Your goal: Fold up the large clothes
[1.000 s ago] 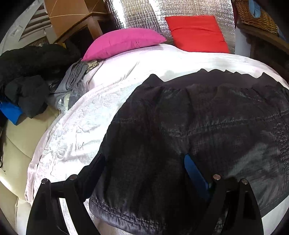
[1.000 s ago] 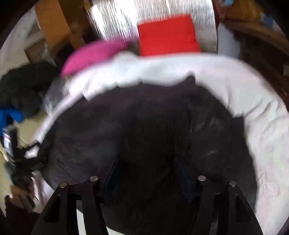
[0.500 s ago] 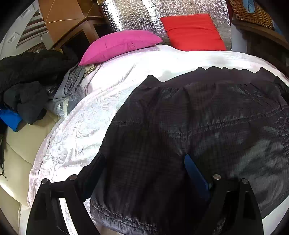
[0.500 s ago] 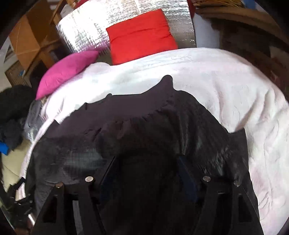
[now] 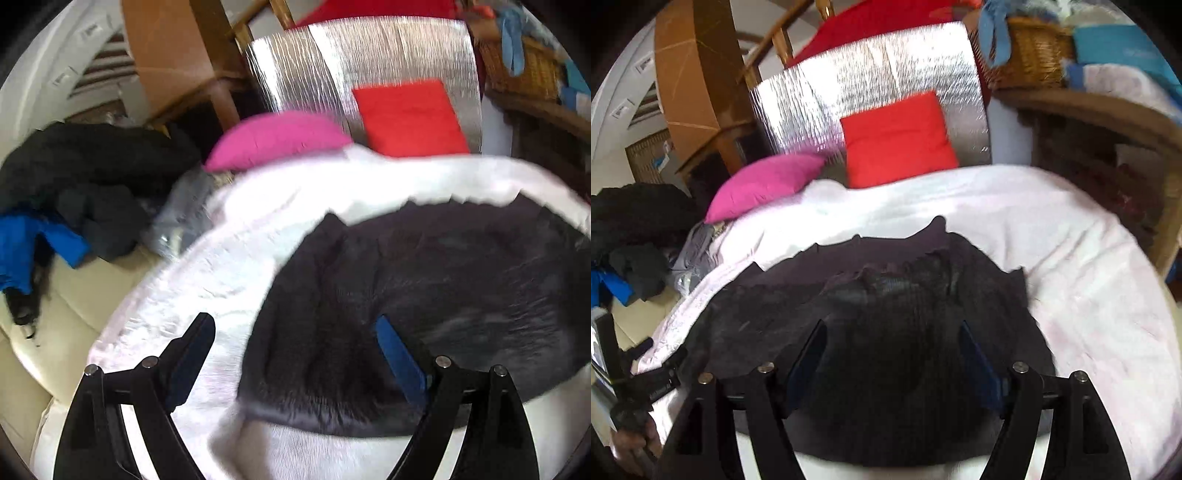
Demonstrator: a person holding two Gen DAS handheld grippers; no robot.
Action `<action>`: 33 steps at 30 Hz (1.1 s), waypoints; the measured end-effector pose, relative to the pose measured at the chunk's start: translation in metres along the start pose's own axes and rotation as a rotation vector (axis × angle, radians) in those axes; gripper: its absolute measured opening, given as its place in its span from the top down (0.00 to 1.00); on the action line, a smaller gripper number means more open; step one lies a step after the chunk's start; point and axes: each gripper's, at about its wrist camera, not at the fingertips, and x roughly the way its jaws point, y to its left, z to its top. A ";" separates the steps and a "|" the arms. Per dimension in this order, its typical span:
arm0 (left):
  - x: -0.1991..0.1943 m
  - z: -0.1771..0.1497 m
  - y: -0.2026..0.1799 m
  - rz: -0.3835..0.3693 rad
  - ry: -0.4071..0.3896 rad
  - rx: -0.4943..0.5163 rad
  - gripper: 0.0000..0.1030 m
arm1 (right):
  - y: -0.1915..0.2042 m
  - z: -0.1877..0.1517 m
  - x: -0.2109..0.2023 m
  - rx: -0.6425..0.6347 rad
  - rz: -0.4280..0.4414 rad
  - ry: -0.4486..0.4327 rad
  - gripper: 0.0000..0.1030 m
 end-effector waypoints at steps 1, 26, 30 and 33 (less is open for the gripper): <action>-0.018 0.001 0.003 -0.005 -0.024 -0.015 0.12 | 0.002 -0.006 -0.015 -0.002 -0.006 -0.014 0.23; -0.265 0.003 0.042 -0.007 -0.295 -0.157 0.00 | 0.078 -0.038 -0.222 -0.151 -0.134 -0.166 0.22; -0.269 0.002 0.043 0.002 -0.304 -0.161 0.00 | 0.082 -0.040 -0.225 -0.141 -0.123 -0.160 0.22; -0.271 0.001 0.042 0.000 -0.306 -0.154 0.00 | 0.088 -0.041 -0.225 -0.153 -0.123 -0.162 0.22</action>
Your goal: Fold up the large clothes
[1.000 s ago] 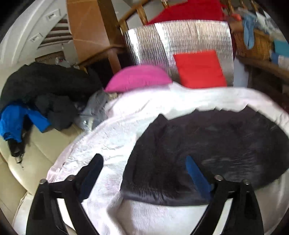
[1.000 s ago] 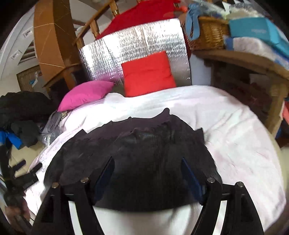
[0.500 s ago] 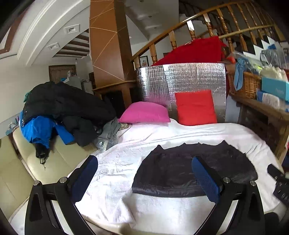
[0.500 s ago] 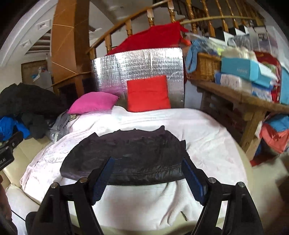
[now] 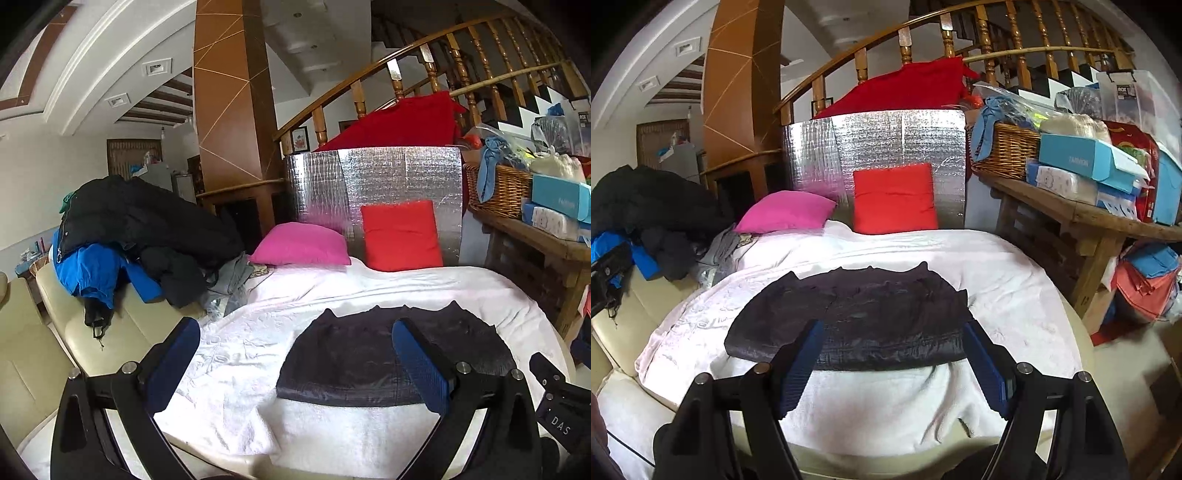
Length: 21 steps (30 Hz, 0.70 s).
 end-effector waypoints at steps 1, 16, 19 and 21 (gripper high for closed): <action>0.000 0.000 0.000 -0.001 0.001 0.001 0.00 | 0.001 0.000 0.000 -0.002 0.000 0.000 0.22; -0.003 0.000 0.005 -0.008 0.006 -0.003 0.00 | -0.004 0.004 -0.001 0.013 -0.003 -0.006 0.22; -0.004 -0.001 0.005 -0.010 0.006 -0.003 0.00 | -0.004 0.004 -0.002 0.014 -0.005 -0.007 0.22; -0.004 -0.001 0.005 -0.008 0.005 -0.003 0.00 | -0.004 0.004 -0.002 0.015 -0.005 -0.008 0.22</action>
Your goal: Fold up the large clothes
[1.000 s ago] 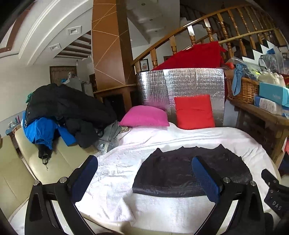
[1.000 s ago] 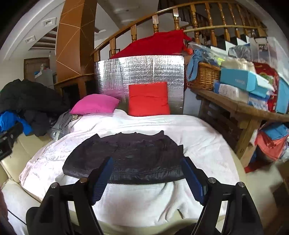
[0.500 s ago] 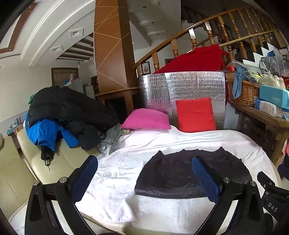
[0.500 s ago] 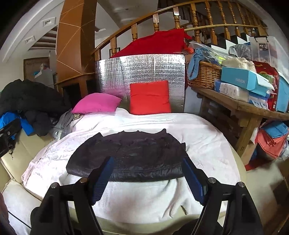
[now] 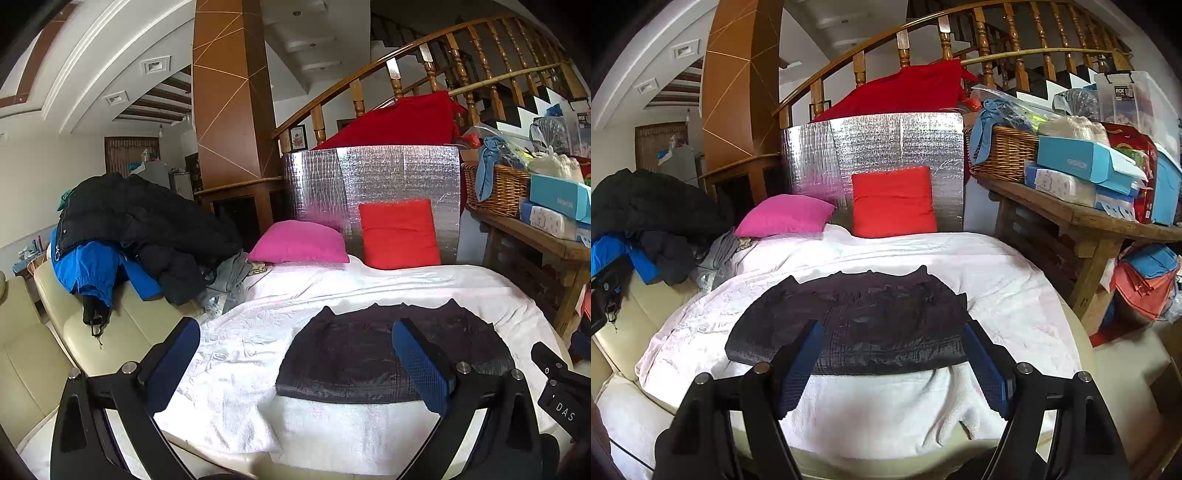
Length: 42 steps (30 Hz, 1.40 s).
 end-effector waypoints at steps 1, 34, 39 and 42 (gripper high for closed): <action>0.000 0.000 0.000 -0.001 0.000 0.000 0.00 | 0.000 0.000 0.000 -0.001 -0.001 0.000 0.22; 0.004 -0.003 0.000 -0.005 0.023 0.001 0.00 | -0.001 -0.001 0.003 0.016 -0.006 0.015 0.22; 0.005 -0.003 0.000 -0.006 0.025 0.001 0.00 | 0.001 0.000 0.005 0.007 -0.009 0.013 0.22; 0.008 -0.002 0.000 -0.007 0.029 0.001 0.00 | 0.002 0.001 0.009 0.007 -0.007 0.018 0.22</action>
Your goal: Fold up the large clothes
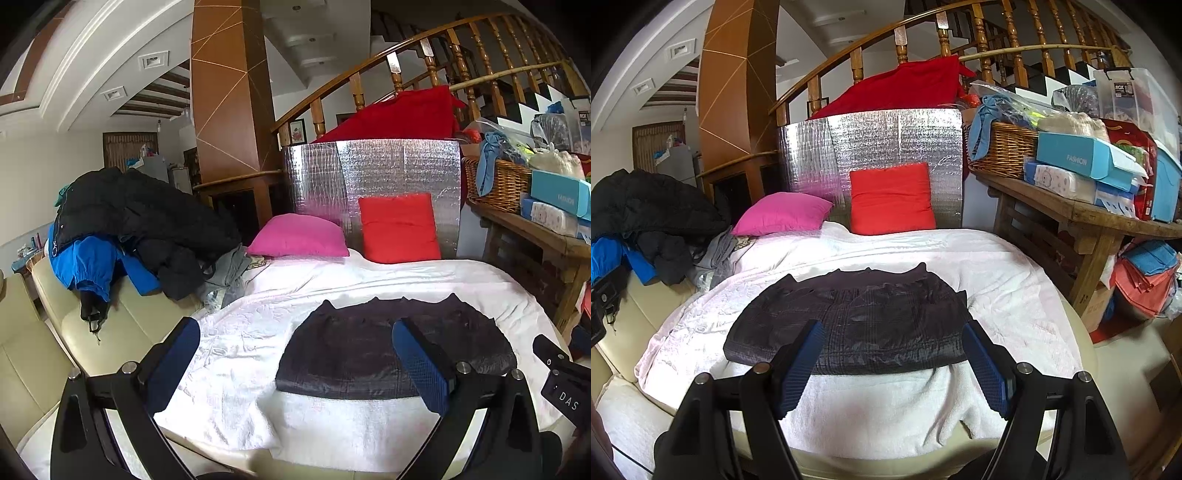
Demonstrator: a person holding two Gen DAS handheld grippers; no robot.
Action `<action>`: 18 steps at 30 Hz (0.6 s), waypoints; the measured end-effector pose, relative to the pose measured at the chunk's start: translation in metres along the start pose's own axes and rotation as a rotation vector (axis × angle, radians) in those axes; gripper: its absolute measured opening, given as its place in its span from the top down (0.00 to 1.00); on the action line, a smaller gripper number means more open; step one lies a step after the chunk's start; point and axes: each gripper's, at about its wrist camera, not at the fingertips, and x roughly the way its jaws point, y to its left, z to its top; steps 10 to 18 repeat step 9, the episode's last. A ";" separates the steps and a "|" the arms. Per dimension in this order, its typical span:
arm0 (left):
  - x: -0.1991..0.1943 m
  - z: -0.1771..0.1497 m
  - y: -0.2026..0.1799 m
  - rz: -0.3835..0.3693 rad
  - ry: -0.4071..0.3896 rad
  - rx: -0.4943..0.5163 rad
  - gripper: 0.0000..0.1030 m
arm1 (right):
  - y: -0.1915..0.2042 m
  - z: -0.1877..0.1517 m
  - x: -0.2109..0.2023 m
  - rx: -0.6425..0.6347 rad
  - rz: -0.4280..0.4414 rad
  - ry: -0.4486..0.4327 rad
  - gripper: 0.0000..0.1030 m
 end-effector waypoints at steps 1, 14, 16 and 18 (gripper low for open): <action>0.001 0.000 -0.001 -0.003 0.002 0.001 0.00 | 0.000 0.000 0.002 0.000 -0.001 0.002 0.22; 0.028 0.006 0.000 -0.026 0.006 -0.005 0.00 | -0.004 0.009 0.022 -0.007 -0.009 0.016 0.22; 0.028 0.006 0.000 -0.026 0.006 -0.005 0.00 | -0.004 0.009 0.022 -0.007 -0.009 0.016 0.22; 0.028 0.006 0.000 -0.026 0.006 -0.005 0.00 | -0.004 0.009 0.022 -0.007 -0.009 0.016 0.22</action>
